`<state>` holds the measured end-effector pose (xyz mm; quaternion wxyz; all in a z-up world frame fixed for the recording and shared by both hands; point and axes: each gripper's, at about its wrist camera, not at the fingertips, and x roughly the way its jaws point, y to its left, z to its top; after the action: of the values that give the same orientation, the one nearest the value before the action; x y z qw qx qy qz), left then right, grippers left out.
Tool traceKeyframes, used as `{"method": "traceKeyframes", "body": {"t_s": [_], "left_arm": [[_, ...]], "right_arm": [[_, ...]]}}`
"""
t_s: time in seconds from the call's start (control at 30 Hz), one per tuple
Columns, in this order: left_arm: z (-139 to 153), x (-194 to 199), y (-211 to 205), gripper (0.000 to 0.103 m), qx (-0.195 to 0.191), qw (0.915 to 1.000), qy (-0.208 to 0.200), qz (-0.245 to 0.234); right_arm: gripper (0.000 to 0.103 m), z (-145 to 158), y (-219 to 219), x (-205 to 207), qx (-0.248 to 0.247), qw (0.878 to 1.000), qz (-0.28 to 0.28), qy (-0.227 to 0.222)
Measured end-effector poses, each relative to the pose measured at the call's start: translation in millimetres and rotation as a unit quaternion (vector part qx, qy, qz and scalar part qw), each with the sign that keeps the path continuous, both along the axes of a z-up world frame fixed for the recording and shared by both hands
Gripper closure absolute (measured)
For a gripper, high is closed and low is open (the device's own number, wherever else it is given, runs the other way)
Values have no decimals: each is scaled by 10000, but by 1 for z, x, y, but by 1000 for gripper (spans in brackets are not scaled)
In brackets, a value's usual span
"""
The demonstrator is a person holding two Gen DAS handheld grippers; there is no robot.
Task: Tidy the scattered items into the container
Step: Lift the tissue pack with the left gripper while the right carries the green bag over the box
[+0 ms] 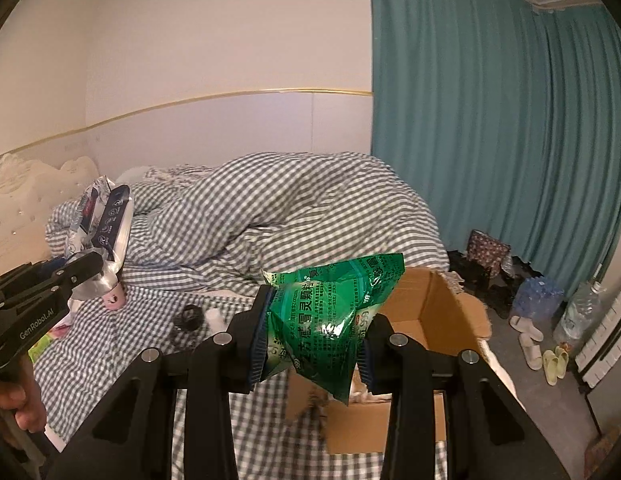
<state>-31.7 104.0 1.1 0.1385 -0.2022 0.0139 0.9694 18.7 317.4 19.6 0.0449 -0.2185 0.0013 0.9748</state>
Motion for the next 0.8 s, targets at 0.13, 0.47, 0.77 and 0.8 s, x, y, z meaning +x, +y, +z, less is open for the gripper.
{"method": "traceKeyframes", "body": {"t_s": [0.13,0.47,0.77,0.8], "left_arm": [[-1,1,25,78,-24,9998,-17,-187],[0,-5,86,78,-92,9978,-53,-648],[0,-6,125,78,-109,9942,-110,-1060],[-1,-6,130,78,-123,9938,-121,-1097]], "right_arm": [[67,-1,21,2,-5,9998,-175,-15],[67,-1,69,8,-54,9984,-560,-27],[67,-3,103,5,-94,9967,-803,-81],[67,-4,107,6,-91,9965,-826,-92]]}}
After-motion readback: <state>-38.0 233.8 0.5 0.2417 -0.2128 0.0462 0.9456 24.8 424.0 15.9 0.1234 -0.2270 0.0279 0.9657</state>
